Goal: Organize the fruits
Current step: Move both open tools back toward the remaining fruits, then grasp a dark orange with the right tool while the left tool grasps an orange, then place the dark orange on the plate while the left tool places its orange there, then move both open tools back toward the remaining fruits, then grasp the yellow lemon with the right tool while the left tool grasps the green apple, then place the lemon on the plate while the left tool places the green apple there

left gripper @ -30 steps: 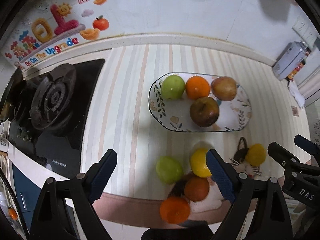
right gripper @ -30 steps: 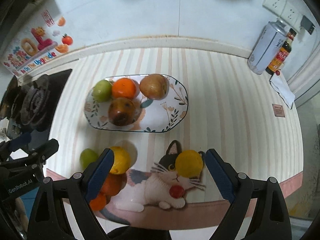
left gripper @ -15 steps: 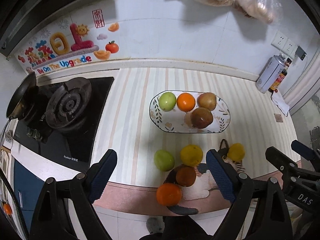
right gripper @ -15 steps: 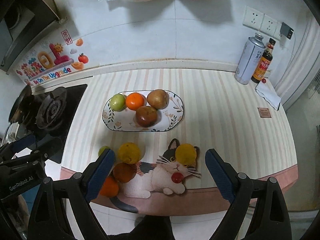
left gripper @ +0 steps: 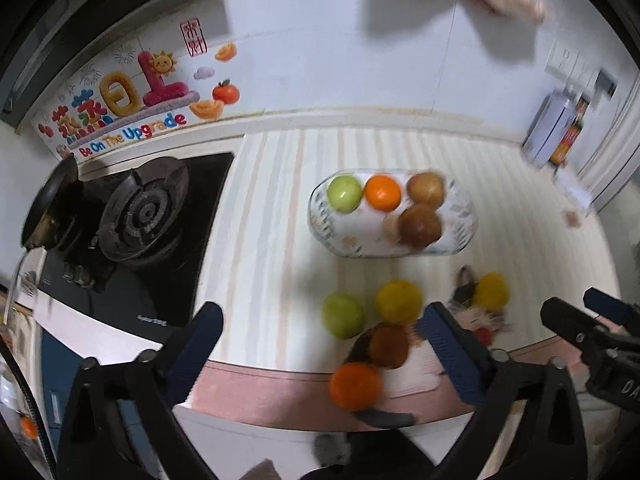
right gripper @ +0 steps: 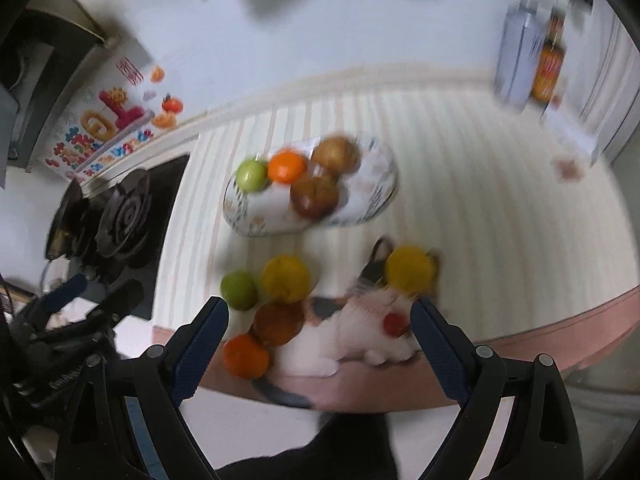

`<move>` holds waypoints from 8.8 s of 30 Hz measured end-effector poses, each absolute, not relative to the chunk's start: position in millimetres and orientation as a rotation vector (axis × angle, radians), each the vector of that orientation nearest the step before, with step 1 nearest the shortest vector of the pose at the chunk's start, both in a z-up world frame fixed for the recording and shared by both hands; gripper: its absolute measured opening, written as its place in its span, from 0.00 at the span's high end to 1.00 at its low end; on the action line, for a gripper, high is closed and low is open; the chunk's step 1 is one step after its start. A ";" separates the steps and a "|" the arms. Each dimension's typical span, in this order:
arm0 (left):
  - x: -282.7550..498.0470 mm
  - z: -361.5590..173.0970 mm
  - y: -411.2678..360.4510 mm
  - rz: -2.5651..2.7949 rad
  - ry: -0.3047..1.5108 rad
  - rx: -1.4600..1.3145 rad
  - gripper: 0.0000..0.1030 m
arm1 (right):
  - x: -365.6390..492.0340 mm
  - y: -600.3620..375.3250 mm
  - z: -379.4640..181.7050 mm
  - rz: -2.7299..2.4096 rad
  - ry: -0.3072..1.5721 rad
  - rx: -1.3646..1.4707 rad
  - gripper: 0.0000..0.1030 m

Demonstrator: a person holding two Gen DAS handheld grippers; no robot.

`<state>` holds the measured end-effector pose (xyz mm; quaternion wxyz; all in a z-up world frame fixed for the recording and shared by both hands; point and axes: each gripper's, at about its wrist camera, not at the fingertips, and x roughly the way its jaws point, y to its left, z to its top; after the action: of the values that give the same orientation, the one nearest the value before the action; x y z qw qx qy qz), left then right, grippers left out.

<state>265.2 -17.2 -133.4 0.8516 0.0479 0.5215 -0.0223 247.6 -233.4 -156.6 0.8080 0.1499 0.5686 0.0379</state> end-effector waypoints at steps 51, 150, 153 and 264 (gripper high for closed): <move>282.6 -332.9 28.9 -0.045 1.575 0.018 0.39 | 287.6 -138.2 -353.8 0.240 1.625 0.337 0.42; 259.2 -87.5 -11.8 -0.127 1.015 0.018 0.18 | 229.7 -217.4 -83.4 -0.020 1.067 0.103 0.08; 248.4 -76.3 -10.8 -0.134 0.988 0.020 0.18 | 217.8 -214.1 -72.8 -0.017 1.047 0.101 0.08; 486.4 -276.8 -72.8 -0.251 1.531 -0.055 0.49 | 483.2 -302.0 -288.2 0.055 1.362 0.354 0.35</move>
<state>486.4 -72.8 -276.8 0.7136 -0.0248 0.6909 -0.1132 483.2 -302.0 -288.2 0.7622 0.1628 0.6260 0.0254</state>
